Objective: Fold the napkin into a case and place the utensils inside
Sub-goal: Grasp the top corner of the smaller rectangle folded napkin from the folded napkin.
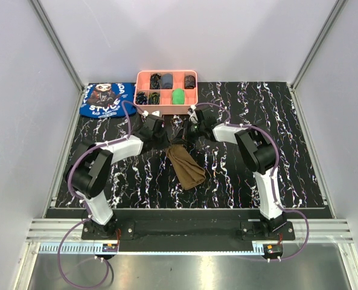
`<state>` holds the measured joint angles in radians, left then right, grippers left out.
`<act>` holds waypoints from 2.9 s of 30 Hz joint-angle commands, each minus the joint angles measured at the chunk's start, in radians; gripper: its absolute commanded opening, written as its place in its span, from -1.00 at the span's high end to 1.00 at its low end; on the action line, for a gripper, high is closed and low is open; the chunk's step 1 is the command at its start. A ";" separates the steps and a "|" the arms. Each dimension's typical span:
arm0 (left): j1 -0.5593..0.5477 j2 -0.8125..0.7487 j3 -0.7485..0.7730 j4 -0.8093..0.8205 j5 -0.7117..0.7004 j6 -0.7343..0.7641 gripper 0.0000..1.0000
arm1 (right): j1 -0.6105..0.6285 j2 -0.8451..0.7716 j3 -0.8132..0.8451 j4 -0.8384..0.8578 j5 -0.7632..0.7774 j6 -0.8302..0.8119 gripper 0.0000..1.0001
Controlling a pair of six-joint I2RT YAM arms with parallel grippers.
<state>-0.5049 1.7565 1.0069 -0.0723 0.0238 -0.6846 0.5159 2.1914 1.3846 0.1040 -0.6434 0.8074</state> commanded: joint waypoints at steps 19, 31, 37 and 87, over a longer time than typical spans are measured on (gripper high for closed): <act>0.000 -0.103 -0.063 0.037 0.068 -0.041 1.00 | 0.035 -0.123 -0.029 -0.098 0.042 -0.106 0.68; 0.000 -0.141 -0.108 0.043 0.080 -0.049 1.00 | 0.010 -0.200 -0.119 -0.130 0.024 -0.128 0.49; -0.001 -0.152 -0.111 0.048 0.088 -0.058 1.00 | 0.033 -0.165 -0.128 -0.113 0.011 -0.116 0.60; -0.001 0.035 0.021 -0.012 0.111 -0.076 1.00 | 0.066 -0.168 -0.088 -0.190 0.051 -0.185 0.38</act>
<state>-0.4973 1.7626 1.0275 -0.1085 0.1379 -0.7952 0.5690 2.1281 1.2762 0.0620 -0.5827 0.7101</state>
